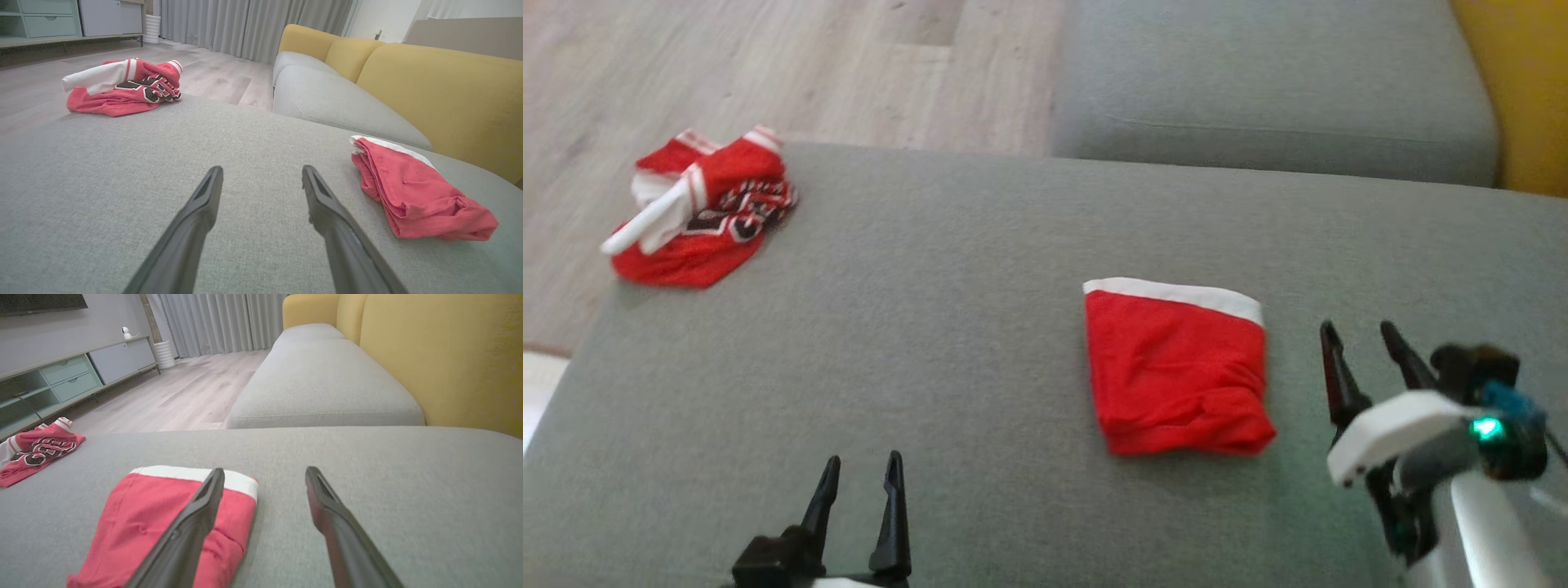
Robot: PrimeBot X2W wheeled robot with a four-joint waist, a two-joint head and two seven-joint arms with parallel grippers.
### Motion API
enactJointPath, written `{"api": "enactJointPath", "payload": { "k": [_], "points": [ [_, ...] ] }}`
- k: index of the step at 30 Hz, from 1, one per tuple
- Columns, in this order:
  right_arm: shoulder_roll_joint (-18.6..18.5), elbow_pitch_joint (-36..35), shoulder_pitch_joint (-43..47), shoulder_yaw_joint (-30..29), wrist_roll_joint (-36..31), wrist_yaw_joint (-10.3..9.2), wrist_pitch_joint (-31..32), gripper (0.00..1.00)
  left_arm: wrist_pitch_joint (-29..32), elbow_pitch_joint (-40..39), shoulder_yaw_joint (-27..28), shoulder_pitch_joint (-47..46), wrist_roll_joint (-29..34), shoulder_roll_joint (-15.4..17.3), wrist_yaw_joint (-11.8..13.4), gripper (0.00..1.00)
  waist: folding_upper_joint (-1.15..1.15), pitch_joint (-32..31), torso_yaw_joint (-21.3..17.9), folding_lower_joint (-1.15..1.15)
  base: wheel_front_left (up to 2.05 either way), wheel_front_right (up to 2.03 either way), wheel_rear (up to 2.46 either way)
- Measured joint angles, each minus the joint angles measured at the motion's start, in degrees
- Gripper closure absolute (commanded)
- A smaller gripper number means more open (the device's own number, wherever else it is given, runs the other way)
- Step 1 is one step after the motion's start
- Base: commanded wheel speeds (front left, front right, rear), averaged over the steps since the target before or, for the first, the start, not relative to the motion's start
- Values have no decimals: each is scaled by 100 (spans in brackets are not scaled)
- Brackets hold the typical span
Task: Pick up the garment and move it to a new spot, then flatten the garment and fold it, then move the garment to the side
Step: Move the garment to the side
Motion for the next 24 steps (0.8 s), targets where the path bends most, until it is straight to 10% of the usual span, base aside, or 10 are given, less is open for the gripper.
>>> {"api": "enactJointPath", "payload": {
  "k": [17, 19, 22, 24],
  "points": [
    [-1, 2165, -1233, -604, -375, 0, 808, 0, -1, 2, -115, -307, 93, -213, -29, 0, 0, 778, 995, 1, 0, 0, 0],
    [-1, 2302, -1307, -588, -343, 0, 805, 52, -2, 2, -88, -345, 93, -236, -45, 0, 0, 872, 1030, 1, 0, 0, 0],
    [-9, 2404, -1468, -515, -289, 0, 788, 100, -3, 5, -24, -345, 142, -245, -49, 0, 0, 956, 997, 1, 0, 0, 0],
    [-5, 2439, -1546, -412, -289, 0, 677, 100, -3, 4, 5, -348, 153, -246, -49, 0, 0, 982, 916, 0, 0, 0, 0]
  ]
}}
